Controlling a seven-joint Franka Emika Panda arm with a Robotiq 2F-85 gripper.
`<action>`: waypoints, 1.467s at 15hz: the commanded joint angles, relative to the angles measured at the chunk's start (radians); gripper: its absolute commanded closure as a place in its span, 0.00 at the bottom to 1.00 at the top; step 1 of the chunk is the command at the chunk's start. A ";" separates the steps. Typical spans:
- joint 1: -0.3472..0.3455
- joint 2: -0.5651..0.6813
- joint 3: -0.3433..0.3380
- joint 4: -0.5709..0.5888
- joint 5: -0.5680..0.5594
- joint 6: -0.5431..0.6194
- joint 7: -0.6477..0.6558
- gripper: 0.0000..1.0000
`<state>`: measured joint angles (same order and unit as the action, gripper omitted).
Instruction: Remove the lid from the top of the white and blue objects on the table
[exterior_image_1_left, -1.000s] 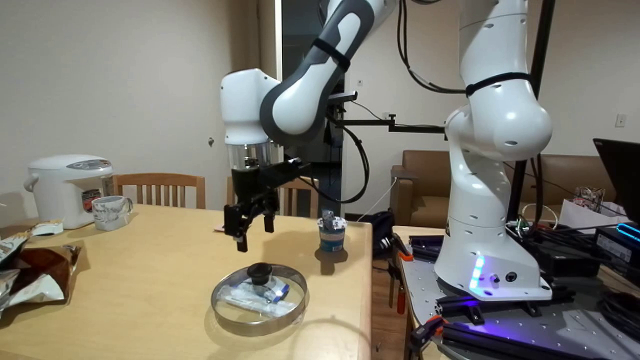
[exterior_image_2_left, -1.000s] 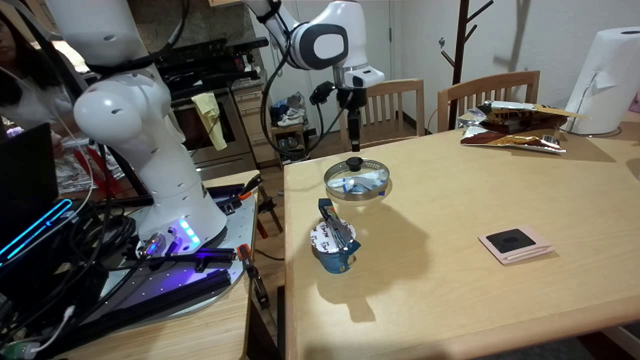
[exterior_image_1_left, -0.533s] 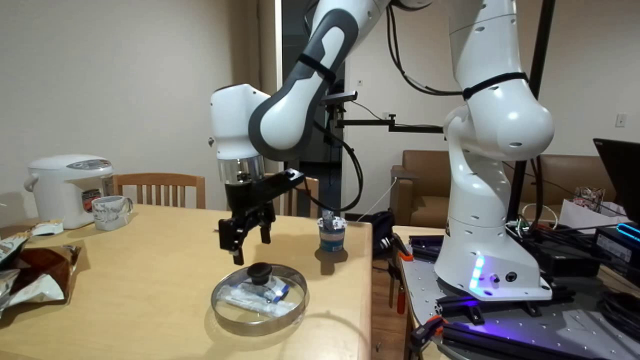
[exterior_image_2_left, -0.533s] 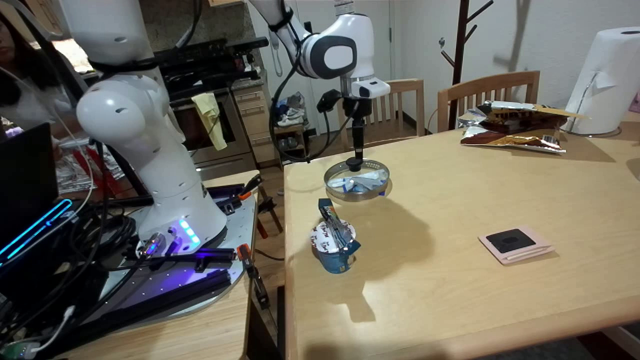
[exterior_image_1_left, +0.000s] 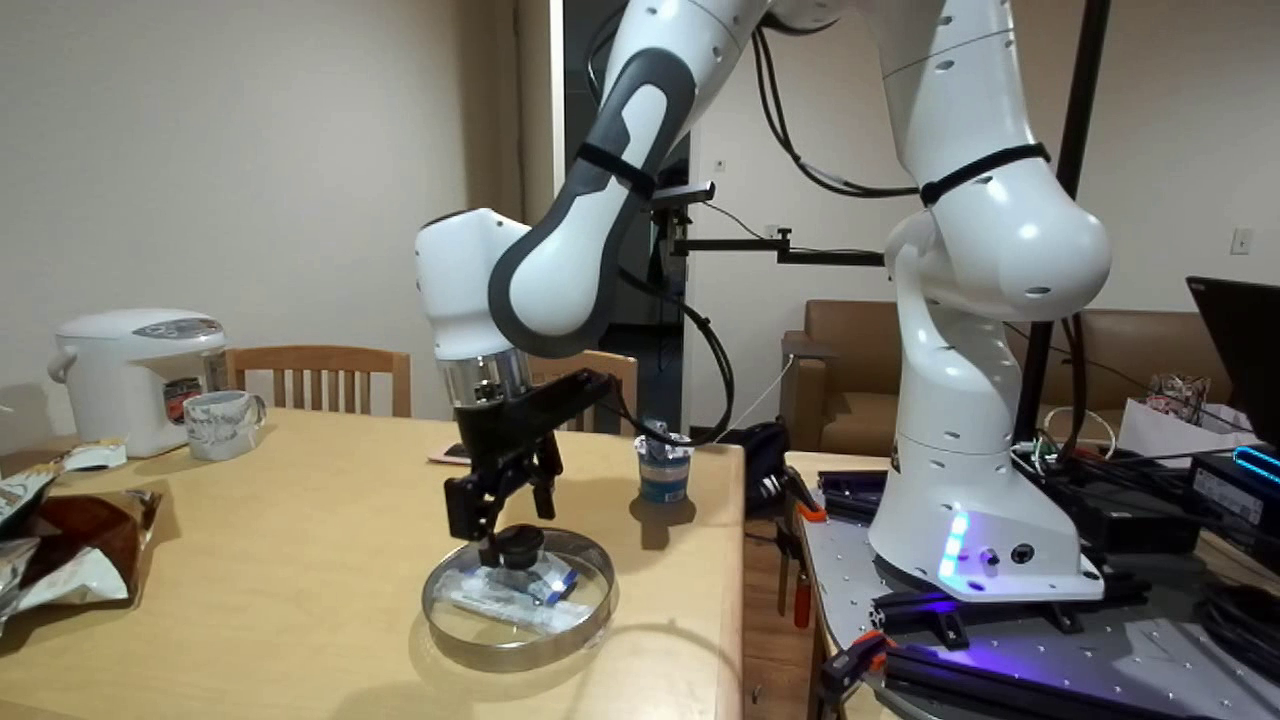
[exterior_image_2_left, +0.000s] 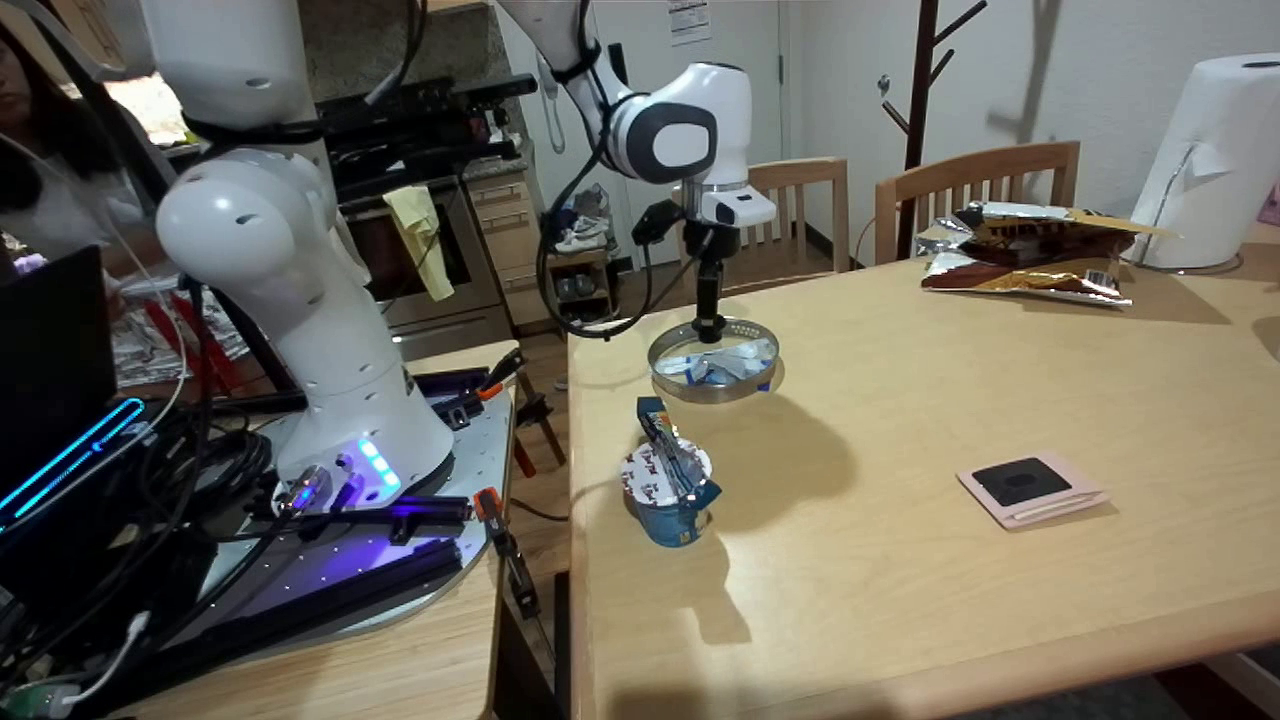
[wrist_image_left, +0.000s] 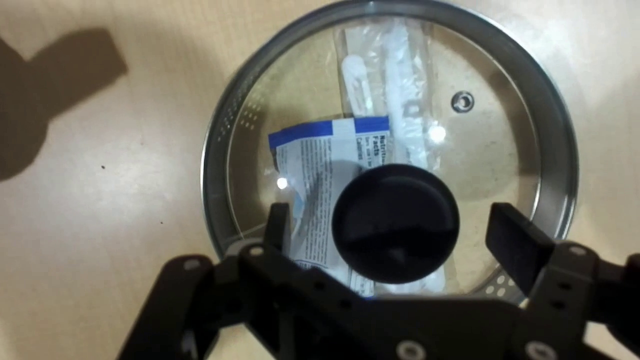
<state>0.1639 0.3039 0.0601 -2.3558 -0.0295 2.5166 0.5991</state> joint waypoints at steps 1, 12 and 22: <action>0.012 0.028 -0.001 0.032 0.058 -0.031 -0.005 0.00; 0.003 0.023 -0.007 0.023 0.165 -0.022 -0.017 0.65; -0.002 0.031 -0.077 0.110 0.116 -0.088 0.006 0.65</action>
<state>0.1711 0.3346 0.0002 -2.3020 0.1045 2.4869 0.5982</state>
